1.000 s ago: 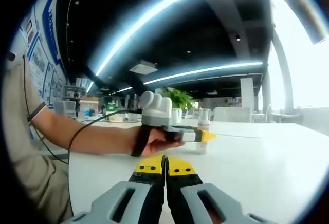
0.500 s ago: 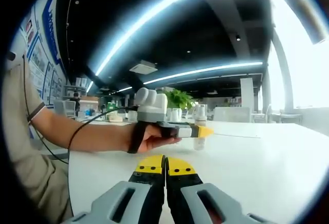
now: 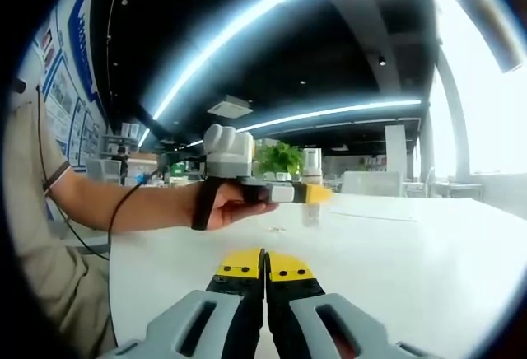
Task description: Clamp pump bottle remove cover press pump head put on cover
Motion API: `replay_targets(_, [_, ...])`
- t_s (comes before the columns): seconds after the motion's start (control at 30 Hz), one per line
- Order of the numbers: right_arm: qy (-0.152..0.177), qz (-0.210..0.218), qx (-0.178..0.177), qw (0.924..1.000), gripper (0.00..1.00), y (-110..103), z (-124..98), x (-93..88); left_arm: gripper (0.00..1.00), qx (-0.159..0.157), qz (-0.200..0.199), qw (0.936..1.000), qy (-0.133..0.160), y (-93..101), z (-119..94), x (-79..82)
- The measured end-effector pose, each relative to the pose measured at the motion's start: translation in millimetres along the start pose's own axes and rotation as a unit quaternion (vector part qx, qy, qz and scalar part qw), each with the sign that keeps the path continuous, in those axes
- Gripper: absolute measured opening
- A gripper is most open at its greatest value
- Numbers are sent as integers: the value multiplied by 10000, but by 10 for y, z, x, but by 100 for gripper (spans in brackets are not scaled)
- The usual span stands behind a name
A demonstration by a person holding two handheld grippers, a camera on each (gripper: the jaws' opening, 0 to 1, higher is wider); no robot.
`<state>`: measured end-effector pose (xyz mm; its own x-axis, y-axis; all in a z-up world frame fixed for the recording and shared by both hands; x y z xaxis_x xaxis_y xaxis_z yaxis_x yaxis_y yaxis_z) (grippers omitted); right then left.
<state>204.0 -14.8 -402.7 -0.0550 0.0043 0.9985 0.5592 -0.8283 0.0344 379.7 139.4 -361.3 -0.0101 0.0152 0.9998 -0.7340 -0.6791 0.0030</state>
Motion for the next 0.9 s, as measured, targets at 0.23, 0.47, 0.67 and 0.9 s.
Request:
replay_targets(0.23, [-8,-32,-6,10000,0,-21,0,3,14,-133,51,9999,48,93,-137,99])
replay_targets(0.47, [-10,-17,-6,10000,0,-23,-1,3,14,-231,145,9996,-44,118,-273,125])
replay_targets(0.67, [-19,-31,-11,10000,0,-34,-1,5,14,-344,147,9993,28,175,-449,182])
replay_targets(0.9, [-33,-42,-15,10000,0,-19,0,-1,14,-450,376,9983,-22,268,-652,197])
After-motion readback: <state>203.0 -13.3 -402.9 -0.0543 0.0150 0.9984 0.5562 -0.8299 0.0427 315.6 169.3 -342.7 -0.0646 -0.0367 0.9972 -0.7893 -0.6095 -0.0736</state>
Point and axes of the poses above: the point that each gripper's makers call its tool centre point, and the gripper's own axes: z roughly forward along the fingers, y roughly to its right, x roughly out of its top, the point moved 8 cm from there along -z, roughly backward along the fingers, and after that the axes turned 7 degrees about -x, right-handed, at the moved point
